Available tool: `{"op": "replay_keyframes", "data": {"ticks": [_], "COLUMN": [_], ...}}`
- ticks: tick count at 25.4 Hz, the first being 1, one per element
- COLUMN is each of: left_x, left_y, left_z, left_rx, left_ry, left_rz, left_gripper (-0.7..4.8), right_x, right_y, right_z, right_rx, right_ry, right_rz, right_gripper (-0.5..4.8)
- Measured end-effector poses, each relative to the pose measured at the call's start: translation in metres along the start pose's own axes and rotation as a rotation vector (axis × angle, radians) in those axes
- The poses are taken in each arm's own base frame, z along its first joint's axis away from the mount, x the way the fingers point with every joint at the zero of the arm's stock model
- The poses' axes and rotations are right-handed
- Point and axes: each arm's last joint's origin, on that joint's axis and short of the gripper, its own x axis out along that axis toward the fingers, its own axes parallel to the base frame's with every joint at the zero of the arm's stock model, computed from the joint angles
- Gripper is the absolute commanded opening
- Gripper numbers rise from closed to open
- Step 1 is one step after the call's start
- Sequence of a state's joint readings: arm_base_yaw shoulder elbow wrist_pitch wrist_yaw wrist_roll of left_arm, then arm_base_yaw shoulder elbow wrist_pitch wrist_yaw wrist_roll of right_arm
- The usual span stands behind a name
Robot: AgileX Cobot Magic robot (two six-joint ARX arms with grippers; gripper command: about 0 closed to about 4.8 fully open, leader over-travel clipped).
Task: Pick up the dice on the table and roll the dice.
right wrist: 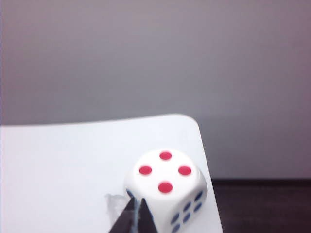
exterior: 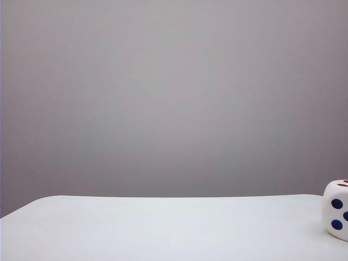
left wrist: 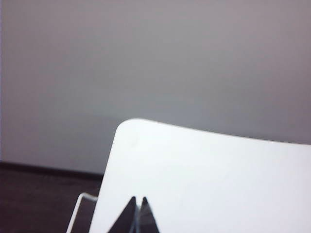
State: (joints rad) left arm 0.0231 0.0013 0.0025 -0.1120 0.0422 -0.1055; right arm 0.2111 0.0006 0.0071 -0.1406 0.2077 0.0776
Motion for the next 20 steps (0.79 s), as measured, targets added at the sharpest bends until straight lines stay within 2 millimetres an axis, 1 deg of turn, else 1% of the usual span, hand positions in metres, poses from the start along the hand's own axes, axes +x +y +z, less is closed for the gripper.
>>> {"op": "replay_keyframes", "data": {"ticks": [1,5,9,10,12,20], "left_x": [0.0,-0.0002,-0.0003,-0.0003,-0.0003,-0.0003], "left_y": [0.0002,-0.0014,-0.0006,-0.0004,-0.0003,-0.0002], "left_z": [-0.0014,-0.0034,-0.0047,-0.0048,-0.0048,-0.0048], "left_rx": [-0.001,0.007,0.02,0.02,0.02,0.019], "left_ry": [0.014,0.041,0.059,0.059,0.059,0.059], "left_rz": [0.001,-0.055,-0.031,-0.026,-0.022,-0.02], "left_gripper": [-0.01,-0.01,-0.01,0.05,0.35,0.35], "right_x": [0.0,0.0,0.0,0.0,0.0,0.0], "right_y": [-0.0002,-0.0001,-0.0001,-0.0001,0.0,0.0], "right_z": [-0.0022,-0.0022,-0.0022,-0.0023,-0.0023,-0.0023], "right_rx": [-0.005,-0.005,-0.005,-0.005,-0.005,-0.005], "right_ry": [0.023,0.023,0.023,0.024,0.024,0.024], "right_rz": [-0.001,-0.001,0.0,0.001,0.002,0.004], "right_gripper": [-0.01,-0.01,0.0,0.0,0.0,-0.01]}}
